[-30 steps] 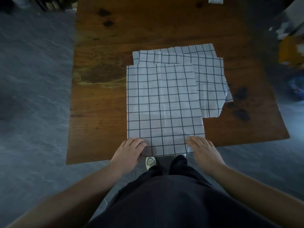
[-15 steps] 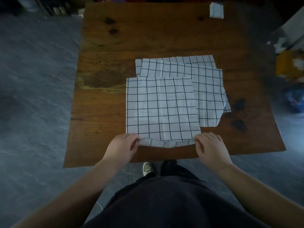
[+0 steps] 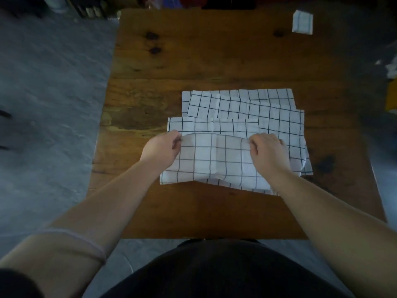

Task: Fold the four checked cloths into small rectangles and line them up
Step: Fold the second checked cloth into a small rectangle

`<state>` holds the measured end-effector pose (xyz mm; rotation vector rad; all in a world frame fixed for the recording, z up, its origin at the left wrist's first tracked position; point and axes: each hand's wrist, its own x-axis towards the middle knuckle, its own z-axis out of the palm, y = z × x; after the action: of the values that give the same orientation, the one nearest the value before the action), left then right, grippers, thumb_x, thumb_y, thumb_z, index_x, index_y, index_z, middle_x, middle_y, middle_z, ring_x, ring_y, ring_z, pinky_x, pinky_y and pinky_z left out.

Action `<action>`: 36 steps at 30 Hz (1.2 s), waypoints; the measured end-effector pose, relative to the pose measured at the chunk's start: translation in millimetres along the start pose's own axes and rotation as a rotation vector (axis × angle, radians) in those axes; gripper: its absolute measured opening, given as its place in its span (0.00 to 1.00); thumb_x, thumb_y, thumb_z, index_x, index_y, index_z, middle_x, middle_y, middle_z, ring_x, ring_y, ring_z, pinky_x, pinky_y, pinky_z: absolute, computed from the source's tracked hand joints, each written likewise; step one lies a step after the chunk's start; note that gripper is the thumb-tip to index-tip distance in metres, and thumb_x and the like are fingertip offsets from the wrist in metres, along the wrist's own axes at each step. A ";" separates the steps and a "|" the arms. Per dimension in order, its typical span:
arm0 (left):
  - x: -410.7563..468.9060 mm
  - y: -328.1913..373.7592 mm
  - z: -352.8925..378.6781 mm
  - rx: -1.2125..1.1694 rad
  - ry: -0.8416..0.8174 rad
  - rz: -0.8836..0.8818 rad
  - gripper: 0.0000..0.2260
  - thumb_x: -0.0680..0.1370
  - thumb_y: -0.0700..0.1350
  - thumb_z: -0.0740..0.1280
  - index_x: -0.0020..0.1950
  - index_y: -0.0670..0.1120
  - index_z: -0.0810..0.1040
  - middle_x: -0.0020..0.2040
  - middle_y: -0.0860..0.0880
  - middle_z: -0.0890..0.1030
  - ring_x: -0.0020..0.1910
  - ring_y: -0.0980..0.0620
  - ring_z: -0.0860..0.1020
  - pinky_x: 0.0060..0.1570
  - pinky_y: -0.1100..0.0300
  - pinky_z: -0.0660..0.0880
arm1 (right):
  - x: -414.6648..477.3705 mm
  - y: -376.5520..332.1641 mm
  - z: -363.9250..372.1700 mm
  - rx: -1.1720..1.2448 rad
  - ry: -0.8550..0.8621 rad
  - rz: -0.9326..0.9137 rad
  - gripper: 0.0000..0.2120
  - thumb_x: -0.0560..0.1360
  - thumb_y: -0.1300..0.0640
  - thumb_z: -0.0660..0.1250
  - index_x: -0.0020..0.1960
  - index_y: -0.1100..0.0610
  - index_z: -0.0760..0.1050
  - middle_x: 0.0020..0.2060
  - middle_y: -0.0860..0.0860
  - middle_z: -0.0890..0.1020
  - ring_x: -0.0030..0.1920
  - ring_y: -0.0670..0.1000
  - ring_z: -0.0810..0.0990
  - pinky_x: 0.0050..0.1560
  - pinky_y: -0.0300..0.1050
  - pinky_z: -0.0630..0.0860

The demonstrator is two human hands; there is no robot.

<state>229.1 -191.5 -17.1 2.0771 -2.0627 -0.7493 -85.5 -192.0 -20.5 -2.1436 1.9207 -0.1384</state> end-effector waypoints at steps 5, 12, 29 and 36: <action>55.4 0.6 -5.6 0.022 0.016 -0.098 0.04 0.83 0.48 0.63 0.56 0.52 0.76 0.45 0.51 0.81 0.42 0.48 0.78 0.36 0.57 0.72 | 65.4 4.1 10.0 0.040 -0.019 0.034 0.11 0.84 0.55 0.57 0.57 0.54 0.78 0.50 0.49 0.81 0.54 0.55 0.75 0.56 0.53 0.70; 102.0 5.0 3.3 0.075 -0.081 -0.171 0.14 0.81 0.46 0.64 0.67 0.51 0.72 0.59 0.48 0.80 0.57 0.44 0.77 0.56 0.47 0.76 | 117.2 10.8 29.0 0.031 -0.089 0.060 0.13 0.84 0.54 0.59 0.66 0.52 0.75 0.60 0.50 0.79 0.61 0.55 0.73 0.56 0.51 0.68; -40.6 9.7 67.8 0.030 -0.161 0.168 0.20 0.79 0.40 0.67 0.70 0.53 0.74 0.71 0.55 0.73 0.74 0.52 0.65 0.75 0.49 0.65 | -50.0 -6.9 40.0 0.293 -0.117 -0.076 0.13 0.81 0.61 0.62 0.64 0.54 0.76 0.61 0.47 0.76 0.65 0.47 0.68 0.66 0.43 0.67; -62.8 2.7 93.3 0.041 -0.210 0.197 0.20 0.82 0.45 0.63 0.74 0.51 0.73 0.76 0.52 0.70 0.77 0.49 0.61 0.77 0.49 0.61 | -82.2 -9.3 51.6 0.497 -0.023 0.412 0.19 0.81 0.60 0.66 0.70 0.55 0.69 0.64 0.50 0.71 0.61 0.47 0.71 0.61 0.47 0.75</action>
<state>190.5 -107.3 -81.0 1.8474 -2.3678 -0.9337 -74.1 -103.4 -59.4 -1.4051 2.0055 -0.4517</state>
